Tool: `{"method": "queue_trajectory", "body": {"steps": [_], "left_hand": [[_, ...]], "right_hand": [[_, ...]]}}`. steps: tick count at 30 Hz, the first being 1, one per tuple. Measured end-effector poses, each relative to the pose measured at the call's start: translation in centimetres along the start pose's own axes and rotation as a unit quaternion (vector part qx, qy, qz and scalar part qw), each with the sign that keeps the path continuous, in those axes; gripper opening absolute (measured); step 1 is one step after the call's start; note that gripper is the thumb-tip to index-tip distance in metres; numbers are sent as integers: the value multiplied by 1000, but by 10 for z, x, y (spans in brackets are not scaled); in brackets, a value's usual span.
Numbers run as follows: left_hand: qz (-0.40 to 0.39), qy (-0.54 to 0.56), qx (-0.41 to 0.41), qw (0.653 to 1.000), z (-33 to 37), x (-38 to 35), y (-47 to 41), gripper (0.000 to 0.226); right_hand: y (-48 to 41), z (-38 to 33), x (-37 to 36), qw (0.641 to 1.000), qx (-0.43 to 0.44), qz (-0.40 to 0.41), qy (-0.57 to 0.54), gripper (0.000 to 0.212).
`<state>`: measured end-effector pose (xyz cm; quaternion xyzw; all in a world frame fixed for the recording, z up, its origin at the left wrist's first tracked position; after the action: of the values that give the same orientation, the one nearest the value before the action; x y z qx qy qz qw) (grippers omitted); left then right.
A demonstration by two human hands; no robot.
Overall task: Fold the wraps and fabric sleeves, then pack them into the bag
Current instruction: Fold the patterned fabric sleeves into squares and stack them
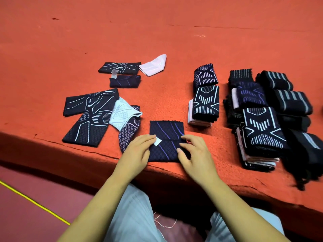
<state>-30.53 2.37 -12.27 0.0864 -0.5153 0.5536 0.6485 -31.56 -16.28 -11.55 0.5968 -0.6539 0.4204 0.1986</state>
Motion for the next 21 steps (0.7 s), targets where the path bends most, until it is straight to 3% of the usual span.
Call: {"method": "queue_trajectory", "body": {"steps": [4,9,14,21], "left_hand": [[-87,-7,-17,996,-2,-5,8,62],[-126,-41,-57,990,-3,-10,13,80],[-127,-62,-59,988,2,-9,10,74],[-98,10,-44,994,6,6,-7,46]], "right_hand": [[10,3,-15,993,56,-103,14,64],[8,5,-14,990,63,-123,-14,53],[-3,1,-11,988,76,-134,5,46],[-13,12,1,982,-15,-136,-127,23]]}}
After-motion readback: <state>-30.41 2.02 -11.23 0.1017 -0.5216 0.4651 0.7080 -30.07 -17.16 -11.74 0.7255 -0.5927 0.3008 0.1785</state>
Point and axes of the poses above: each hand's wrist, its own y-axis away from the middle knuckle, its own x-axis out of the back of the hand, z = x × y, the point moved 10 cm from there along -y, towards the middle knuckle, and after that the axes turned 7 degrees about -x, right-handed, at the moved point
